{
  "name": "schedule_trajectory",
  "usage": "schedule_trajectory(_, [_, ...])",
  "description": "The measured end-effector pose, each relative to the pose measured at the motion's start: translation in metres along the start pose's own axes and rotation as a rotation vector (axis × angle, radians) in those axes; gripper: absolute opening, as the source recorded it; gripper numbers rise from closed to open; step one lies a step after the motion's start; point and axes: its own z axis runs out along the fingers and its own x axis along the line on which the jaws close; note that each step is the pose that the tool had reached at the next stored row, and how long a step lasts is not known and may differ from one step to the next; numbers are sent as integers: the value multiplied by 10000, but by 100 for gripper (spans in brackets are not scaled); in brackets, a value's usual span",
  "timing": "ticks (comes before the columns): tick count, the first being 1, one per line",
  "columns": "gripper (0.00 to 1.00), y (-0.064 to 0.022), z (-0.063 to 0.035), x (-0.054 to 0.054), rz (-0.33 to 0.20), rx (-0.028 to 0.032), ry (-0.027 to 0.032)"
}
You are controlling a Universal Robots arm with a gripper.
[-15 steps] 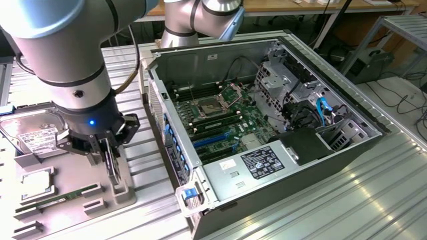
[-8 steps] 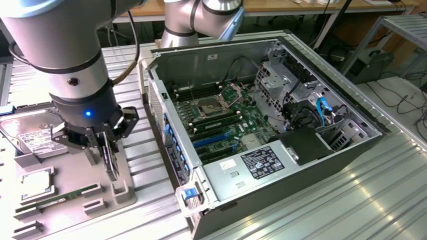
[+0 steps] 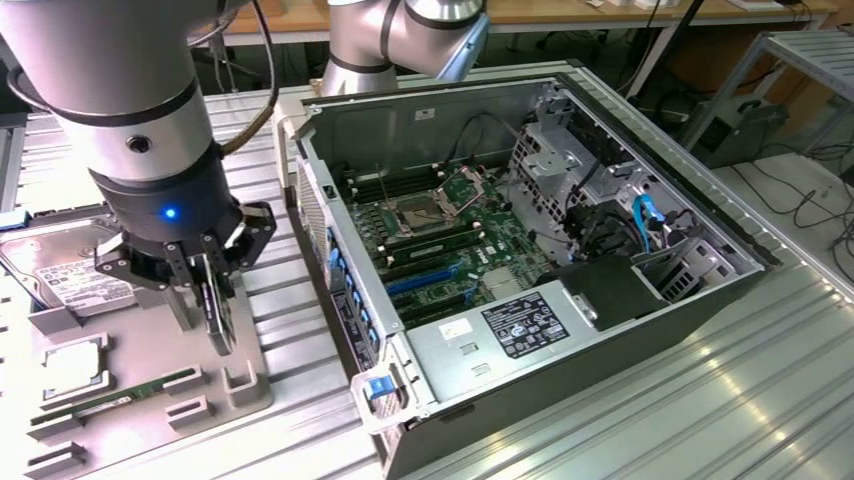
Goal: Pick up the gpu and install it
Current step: 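Pick up the gpu and move the gpu toward the slot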
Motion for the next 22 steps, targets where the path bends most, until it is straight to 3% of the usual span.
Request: schedule_trajectory(22, [28,13,-507,-14,0,-1,0])
